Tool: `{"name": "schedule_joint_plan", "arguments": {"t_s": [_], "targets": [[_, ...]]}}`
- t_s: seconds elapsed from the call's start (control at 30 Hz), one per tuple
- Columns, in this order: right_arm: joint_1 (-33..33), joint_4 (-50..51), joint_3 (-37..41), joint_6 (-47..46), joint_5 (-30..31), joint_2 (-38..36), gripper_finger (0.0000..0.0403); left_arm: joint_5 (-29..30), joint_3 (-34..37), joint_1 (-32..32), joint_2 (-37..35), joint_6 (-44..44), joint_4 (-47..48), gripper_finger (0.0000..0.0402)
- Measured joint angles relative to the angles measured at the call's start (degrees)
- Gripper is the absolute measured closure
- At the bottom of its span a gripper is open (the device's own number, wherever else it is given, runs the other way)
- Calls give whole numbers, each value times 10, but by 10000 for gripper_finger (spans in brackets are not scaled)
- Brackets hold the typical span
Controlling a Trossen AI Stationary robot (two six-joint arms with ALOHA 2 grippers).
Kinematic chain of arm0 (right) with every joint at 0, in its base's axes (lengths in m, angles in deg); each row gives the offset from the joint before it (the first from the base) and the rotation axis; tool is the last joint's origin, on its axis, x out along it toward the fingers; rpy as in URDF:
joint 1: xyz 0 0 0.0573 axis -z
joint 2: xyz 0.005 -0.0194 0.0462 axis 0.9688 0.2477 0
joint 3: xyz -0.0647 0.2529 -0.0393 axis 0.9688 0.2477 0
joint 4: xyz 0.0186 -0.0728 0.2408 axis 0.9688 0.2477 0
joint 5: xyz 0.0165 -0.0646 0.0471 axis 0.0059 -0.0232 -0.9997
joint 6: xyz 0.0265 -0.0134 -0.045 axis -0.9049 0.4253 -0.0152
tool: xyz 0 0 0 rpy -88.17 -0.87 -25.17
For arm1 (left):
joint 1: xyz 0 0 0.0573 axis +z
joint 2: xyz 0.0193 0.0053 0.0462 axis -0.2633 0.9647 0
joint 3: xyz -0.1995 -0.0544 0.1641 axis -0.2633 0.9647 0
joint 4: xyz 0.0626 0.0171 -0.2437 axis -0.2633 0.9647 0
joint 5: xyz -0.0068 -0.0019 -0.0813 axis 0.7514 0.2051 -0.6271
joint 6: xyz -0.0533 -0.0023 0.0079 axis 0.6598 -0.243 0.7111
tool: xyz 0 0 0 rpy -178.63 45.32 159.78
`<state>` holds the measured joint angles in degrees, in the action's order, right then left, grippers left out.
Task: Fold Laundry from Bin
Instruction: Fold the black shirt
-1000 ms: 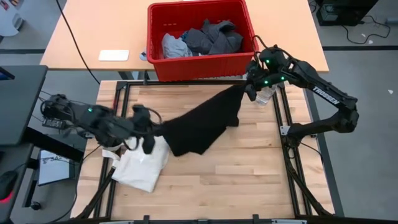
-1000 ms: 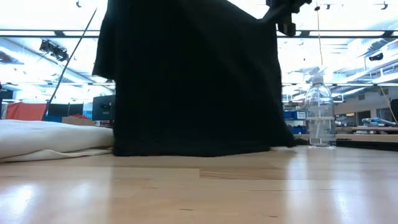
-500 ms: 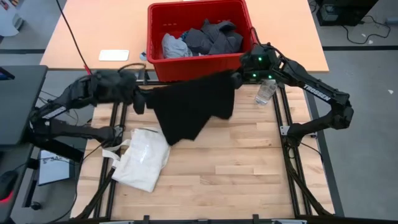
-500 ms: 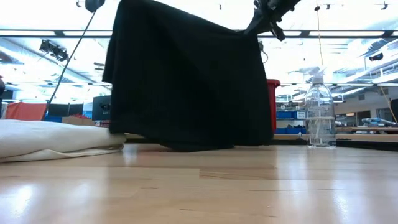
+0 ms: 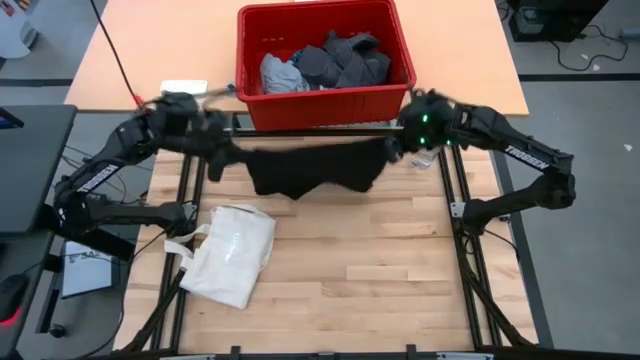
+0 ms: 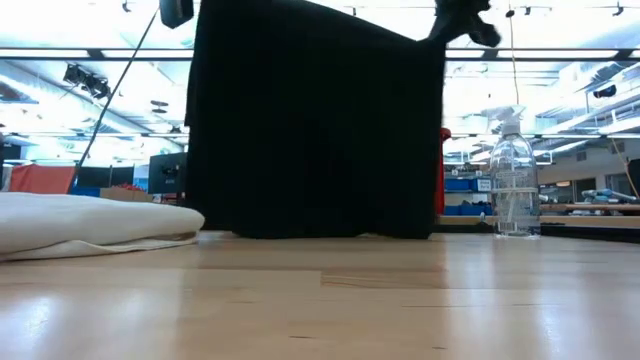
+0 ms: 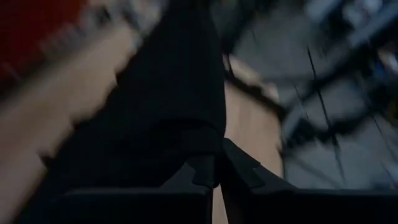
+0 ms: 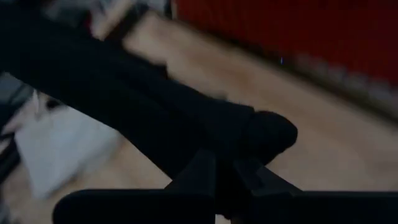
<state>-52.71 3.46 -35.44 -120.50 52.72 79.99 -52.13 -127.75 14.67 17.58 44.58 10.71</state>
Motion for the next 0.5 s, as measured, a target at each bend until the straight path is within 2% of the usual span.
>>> {"name": "schedule_joint_plan", "arguments": {"t_s": [0.1,0.23,0.37,0.5], "targets": [[-59,40,11,-53,-1,-1,387,-8,8,-64,24,9,54,383],[-156,70,41,-125,1,-3,388,8,50,-179,28,86,29,382],[-267,75,97,-216,11,-5,388,90,107,-309,35,187,-27,382],[-387,36,172,-333,17,-7,388,169,171,-430,51,283,-134,382]]}}
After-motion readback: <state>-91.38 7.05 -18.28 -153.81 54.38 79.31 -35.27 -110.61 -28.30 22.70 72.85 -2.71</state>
